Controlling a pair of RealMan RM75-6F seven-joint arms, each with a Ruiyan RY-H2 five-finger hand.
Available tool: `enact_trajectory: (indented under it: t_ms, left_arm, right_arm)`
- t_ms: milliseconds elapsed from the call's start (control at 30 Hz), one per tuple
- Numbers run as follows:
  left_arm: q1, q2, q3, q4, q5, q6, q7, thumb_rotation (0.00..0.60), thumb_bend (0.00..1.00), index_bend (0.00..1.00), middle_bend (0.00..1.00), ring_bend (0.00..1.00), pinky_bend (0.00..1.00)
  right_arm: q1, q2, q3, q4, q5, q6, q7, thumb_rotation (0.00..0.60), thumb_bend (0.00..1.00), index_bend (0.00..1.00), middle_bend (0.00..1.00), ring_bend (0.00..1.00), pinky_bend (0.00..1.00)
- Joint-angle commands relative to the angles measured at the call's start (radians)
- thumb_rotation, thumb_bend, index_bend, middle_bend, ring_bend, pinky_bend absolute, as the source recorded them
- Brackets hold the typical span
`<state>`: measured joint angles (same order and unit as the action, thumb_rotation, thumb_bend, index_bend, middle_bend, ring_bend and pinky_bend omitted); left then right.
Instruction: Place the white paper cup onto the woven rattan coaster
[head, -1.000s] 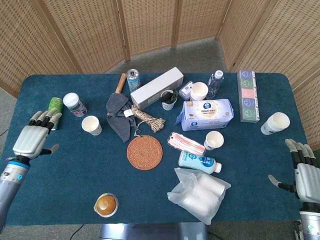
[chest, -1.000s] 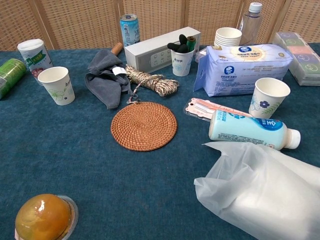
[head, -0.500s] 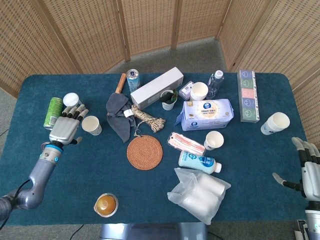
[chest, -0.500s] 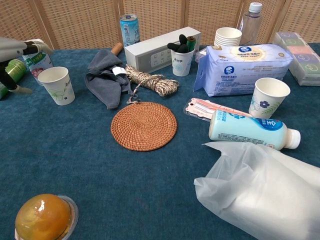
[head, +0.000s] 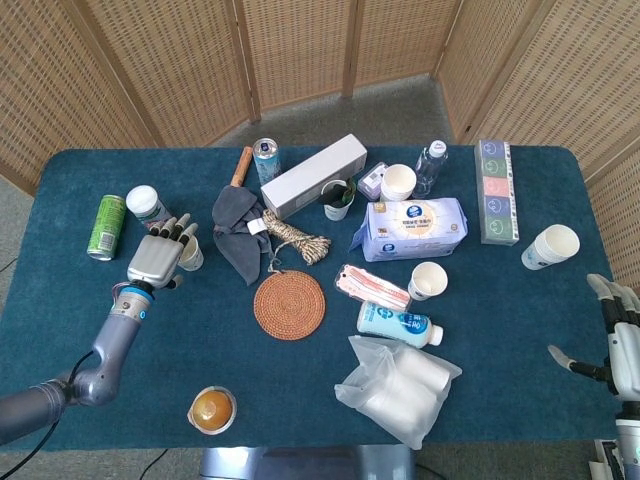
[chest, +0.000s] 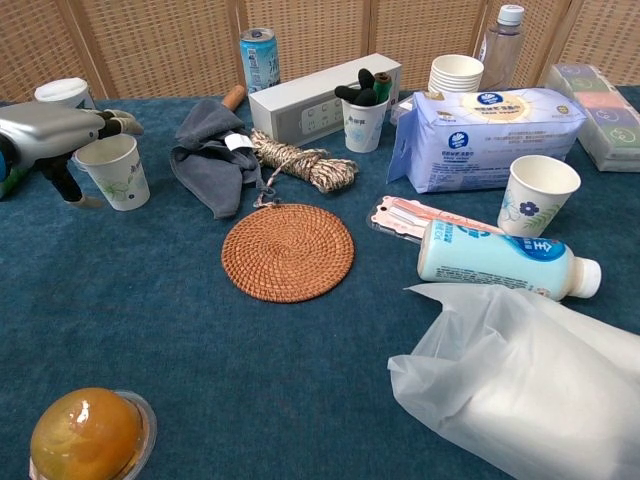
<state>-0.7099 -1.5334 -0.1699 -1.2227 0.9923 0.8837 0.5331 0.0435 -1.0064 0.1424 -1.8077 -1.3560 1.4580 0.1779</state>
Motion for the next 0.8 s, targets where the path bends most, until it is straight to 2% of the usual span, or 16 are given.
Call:
enact_trajectory:
  t_ms: [33, 267, 400, 600, 800]
  left_arm:
    - [-0.011, -0.03, 0.004, 0.036, -0.001, 0.014, 0.014, 0.6, 0.31, 0.0, 0.05, 0.08, 0.35]
    - [-0.022, -0.074, -0.001, 0.093, 0.026, 0.043, -0.007, 0.6, 0.32, 0.01, 0.22, 0.29, 0.45]
    - [-0.026, -0.086, 0.0, 0.106, 0.027, 0.049, 0.002, 0.6, 0.38, 0.04, 0.36, 0.41, 0.51]
    - [-0.021, -0.087, -0.002, 0.095, 0.033, 0.064, -0.007, 0.6, 0.4, 0.06, 0.39, 0.43, 0.51]
    - [-0.008, -0.039, -0.013, 0.012, 0.045, 0.096, -0.023, 0.6, 0.4, 0.05, 0.39, 0.42, 0.51]
  right_arm:
    - [0.0, -0.001, -0.001, -0.001, 0.001, -0.001, -0.004, 0.6, 0.1, 0.0, 0.0, 0.0, 0.0]
    - [0.0, -0.003, -0.001, -0.004, 0.008, -0.002, -0.013, 0.6, 0.1, 0.0, 0.0, 0.0, 0.0]
    - [0.001, -0.005, -0.003, -0.003, 0.009, -0.005, -0.02, 0.6, 0.1, 0.0, 0.0, 0.0, 0.0]
    - [0.001, -0.006, -0.003, -0.007, 0.008, -0.001, -0.025, 0.6, 0.1, 0.0, 0.0, 0.0, 0.0]
    - [0.001, -0.006, -0.006, -0.007, -0.001, -0.001, -0.023, 0.6, 0.1, 0.0, 0.0, 0.0, 0.0]
